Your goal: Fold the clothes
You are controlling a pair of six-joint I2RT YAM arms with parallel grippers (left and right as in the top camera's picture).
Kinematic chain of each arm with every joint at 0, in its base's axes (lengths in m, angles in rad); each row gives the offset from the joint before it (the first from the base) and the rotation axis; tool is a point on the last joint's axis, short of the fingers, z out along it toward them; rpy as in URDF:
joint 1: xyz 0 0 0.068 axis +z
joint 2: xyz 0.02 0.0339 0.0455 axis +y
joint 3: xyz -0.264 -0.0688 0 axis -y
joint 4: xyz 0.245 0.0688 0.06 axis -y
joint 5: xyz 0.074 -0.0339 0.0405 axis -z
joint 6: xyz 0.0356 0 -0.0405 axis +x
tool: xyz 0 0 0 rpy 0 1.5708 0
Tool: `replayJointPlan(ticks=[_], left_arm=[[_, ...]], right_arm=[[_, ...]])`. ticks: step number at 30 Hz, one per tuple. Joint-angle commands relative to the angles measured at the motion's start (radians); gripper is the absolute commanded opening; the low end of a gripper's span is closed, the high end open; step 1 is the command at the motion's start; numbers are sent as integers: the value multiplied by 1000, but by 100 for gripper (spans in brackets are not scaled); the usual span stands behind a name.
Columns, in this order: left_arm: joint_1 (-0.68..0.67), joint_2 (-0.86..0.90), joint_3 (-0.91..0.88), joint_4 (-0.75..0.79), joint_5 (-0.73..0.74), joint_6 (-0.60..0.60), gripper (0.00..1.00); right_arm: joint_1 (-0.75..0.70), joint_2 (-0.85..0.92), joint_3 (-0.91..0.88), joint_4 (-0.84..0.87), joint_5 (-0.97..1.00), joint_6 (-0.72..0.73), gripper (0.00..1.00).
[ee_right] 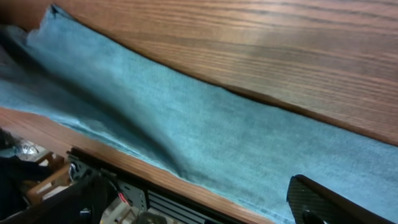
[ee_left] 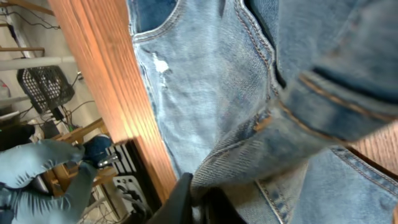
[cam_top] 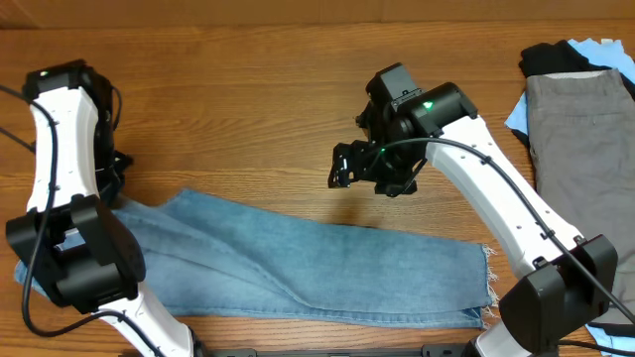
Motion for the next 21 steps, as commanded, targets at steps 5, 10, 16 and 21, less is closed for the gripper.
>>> replayJointPlan(ticks=[5, 10, 16, 21], left_arm=[[62, -24, -68, -4, -41, 100, 5], [191, -76, -247, -3, -84, -5, 4], [291, -128, -261, 0, -27, -60, 11], [341, -137, -261, 2, 22, -153, 36]], right_arm=[[72, 5, -4, -7, 60, 98, 93], [115, 5, -4, 10, 105, 145, 93], [121, 5, -4, 31, 105, 170, 98], [121, 5, -16, 27, 106, 175, 100]])
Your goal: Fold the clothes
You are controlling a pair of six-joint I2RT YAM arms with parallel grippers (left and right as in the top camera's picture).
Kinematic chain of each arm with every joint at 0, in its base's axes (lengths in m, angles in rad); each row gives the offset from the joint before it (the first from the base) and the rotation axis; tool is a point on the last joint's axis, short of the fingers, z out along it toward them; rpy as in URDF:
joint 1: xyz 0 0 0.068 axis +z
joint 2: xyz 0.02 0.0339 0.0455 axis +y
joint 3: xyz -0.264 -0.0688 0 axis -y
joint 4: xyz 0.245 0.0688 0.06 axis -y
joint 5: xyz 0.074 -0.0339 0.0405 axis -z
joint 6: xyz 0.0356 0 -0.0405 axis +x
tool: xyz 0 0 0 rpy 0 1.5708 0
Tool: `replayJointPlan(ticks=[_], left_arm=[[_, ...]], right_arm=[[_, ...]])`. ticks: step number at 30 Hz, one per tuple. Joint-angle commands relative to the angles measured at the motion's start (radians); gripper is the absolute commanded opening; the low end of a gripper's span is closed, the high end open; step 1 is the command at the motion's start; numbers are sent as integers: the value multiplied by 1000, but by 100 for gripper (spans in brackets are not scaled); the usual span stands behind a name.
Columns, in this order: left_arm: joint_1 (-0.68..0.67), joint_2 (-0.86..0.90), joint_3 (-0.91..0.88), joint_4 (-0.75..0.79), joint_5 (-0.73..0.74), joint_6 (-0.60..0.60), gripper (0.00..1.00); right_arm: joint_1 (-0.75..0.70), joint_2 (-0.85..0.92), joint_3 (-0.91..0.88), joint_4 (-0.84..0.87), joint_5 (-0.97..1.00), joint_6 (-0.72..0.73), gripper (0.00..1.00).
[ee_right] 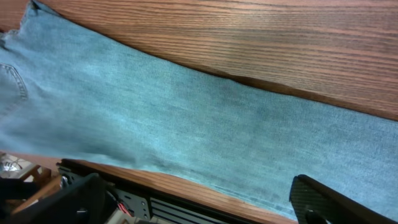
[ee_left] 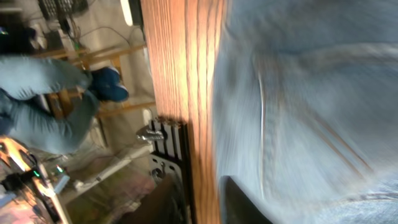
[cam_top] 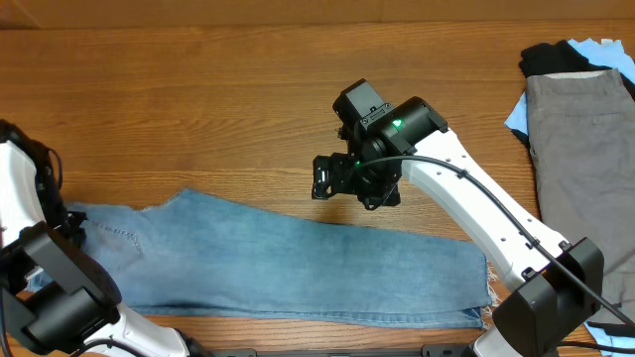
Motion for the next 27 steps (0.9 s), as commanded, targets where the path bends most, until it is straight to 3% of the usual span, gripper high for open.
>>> replayJointPlan(ticks=[1, 2, 8, 9, 10, 11, 12, 14, 16, 22, 27], left_arm=[[45, -24, -8, 6, 79, -85, 63], [51, -24, -8, 12, 98, -74, 91], [31, -24, -8, 71, 227, 113, 83], [16, -24, -8, 75, 227, 127, 81], [-2, -24, -8, 78, 225, 142, 74], [-42, -24, -9, 90, 223, 169, 54], [-63, -24, -9, 97, 219, 174, 46], [-102, -23, -10, 113, 209, 174, 30], [-129, -23, -15, 121, 205, 174, 4], [-193, -23, -89, 157, 214, 190, 4], [-282, -23, -270, 295, 433, 352, 4]], right_arm=[[5, 4, -44, 29, 11, 30, 100], [5, 4, -68, 50, 10, 36, 100], [3, 4, -146, 119, 9, 61, 98], [3, 4, -146, 119, 16, 54, 89], [3, 4, -146, 116, 35, 54, 72], [3, 4, -153, 112, 69, 55, 40], [3, 4, -161, 114, 70, 55, 23], [3, 4, -181, 111, 71, 58, 4], [-5, 4, -214, 108, 71, 59, 4], [-76, 4, -310, 135, 70, 61, 4], [-165, 4, -391, 172, 59, 62, 4]])
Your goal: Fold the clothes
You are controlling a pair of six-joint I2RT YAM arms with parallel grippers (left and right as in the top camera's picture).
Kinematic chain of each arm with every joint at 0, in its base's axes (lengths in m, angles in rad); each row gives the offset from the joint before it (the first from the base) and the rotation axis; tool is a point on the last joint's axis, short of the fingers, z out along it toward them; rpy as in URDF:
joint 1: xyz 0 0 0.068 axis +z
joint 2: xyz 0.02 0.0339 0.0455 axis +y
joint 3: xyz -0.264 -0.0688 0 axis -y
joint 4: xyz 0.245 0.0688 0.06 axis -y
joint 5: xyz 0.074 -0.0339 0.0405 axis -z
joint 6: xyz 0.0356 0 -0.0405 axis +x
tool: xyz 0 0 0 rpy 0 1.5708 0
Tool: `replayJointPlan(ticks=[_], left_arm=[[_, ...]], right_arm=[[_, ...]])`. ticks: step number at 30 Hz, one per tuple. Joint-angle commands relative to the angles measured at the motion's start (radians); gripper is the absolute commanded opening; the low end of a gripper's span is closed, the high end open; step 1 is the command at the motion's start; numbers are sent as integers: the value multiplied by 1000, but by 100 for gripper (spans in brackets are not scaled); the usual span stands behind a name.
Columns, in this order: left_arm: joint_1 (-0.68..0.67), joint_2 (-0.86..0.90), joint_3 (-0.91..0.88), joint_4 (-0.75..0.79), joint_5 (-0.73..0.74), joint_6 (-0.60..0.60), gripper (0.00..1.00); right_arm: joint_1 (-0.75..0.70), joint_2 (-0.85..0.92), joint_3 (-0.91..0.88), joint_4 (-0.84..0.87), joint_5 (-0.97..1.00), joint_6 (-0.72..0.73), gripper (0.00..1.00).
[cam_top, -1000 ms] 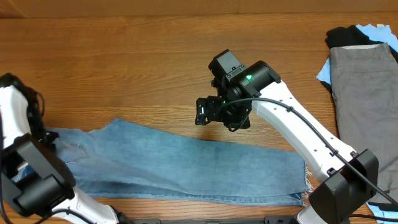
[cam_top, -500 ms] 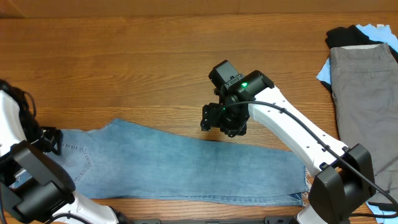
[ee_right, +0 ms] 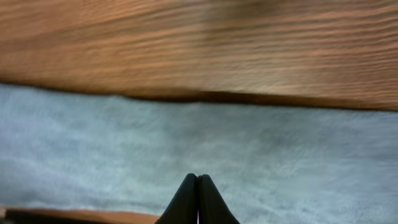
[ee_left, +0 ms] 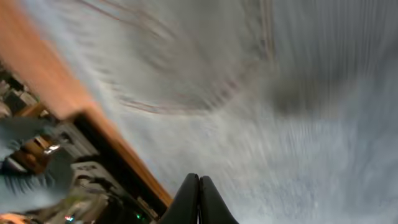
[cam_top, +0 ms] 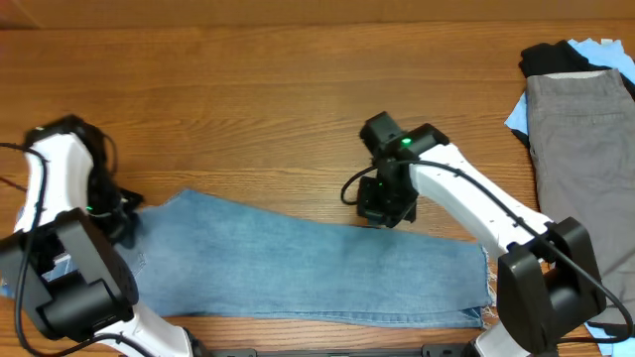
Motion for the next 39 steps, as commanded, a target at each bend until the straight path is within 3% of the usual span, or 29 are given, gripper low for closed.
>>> replayJointPlan(ticks=[1, 9, 22, 39], left_arm=[[-85, -16, -124, 77, 167, 128, 4], [-210, -16, -165, 154, 156, 97, 4], [-212, 6, -235, 250, 164, 86, 4], [-214, 48, -267, 362, 186, 85, 4]], right_arm=[[-58, -1, -49, 7, 3, 5, 4], [-74, -1, -159, 74, -1, 32, 4], [-117, -1, -313, 182, -117, 19, 4], [-117, 1, -334, 238, -121, 22, 4]])
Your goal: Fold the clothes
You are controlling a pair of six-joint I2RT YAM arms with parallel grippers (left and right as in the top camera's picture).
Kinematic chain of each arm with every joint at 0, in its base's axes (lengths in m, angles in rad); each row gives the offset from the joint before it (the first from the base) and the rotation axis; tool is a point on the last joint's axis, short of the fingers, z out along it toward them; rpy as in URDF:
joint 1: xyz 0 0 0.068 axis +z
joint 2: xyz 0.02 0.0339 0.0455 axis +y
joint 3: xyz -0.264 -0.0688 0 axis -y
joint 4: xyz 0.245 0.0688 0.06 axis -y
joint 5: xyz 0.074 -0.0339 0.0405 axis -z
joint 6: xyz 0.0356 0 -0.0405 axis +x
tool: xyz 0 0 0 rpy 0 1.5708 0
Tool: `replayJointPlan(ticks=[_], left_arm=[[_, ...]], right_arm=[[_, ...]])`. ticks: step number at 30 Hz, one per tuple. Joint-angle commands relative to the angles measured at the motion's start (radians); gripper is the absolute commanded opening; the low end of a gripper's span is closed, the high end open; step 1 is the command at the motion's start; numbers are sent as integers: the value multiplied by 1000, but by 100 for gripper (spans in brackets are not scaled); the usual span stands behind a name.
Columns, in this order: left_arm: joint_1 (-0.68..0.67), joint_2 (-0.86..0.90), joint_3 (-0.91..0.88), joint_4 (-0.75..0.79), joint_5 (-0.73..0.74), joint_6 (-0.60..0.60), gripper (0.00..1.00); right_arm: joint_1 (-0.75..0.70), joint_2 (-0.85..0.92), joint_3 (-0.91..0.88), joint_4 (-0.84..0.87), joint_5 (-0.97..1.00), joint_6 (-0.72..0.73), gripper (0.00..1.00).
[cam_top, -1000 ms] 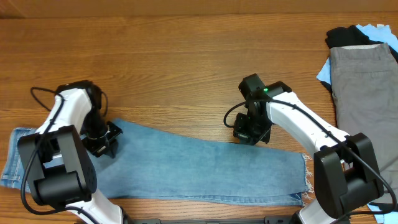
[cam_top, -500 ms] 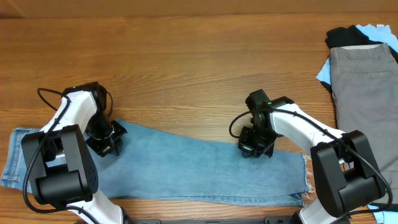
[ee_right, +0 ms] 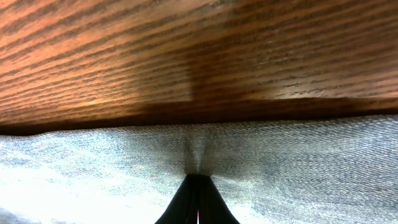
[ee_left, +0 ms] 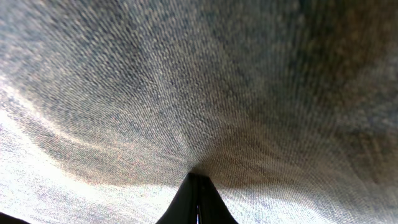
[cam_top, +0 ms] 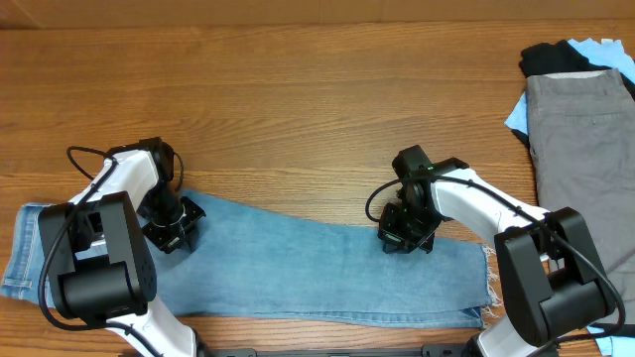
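A pair of light blue jeans (cam_top: 317, 268) lies flat along the table's front edge, waist at the far left, frayed hem at the right. My left gripper (cam_top: 171, 230) is shut, and its tip presses down into the denim (ee_left: 186, 81) near the seat. My right gripper (cam_top: 405, 230) is also shut; its tip (ee_right: 198, 180) pushes on the leg (ee_right: 298, 149) just inside the far edge, where the cloth puckers slightly. In the left wrist view the left gripper (ee_left: 198, 180) shows only denim around it.
At the right edge lies a pile of clothes: grey trousers (cam_top: 580, 139), a black garment (cam_top: 551, 58) and a light blue cloth (cam_top: 516, 121). Bare wooden table (cam_top: 298, 99) spreads behind the jeans. The jeans' near edge lies close to the table's front edge.
Both shut grippers have come down onto the jeans. The left moved right from the waist's far corner onto the seat; the right moved toward the front, onto the leg's far edge.
At first my left gripper held the waist end raised while the right hung open over the table behind the jeans. Then the left was open at the far left, the jeans flat. Later both were shut just over the jeans. Now both tips press on the denim.
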Motion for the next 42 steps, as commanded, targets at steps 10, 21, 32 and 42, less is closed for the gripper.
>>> replayJointPlan(ticks=[10, 21, 32, 42], left_arm=[[-2, 14, -10, 101, 35, -8, 4], [-2, 14, -10, 354, 72, -56, 4], [-1, 13, 169, 389, 130, -26, 6], [0, 0, 635, -184, -118, 83, 4]], right_arm=[[-57, 1, -71, 123, 8, 1, 4], [-209, 1, -47, 313, 6, -84, 4], [-221, 1, 306, 161, 221, -139, 4], [-183, -167, 546, -309, 227, -145, 4]])
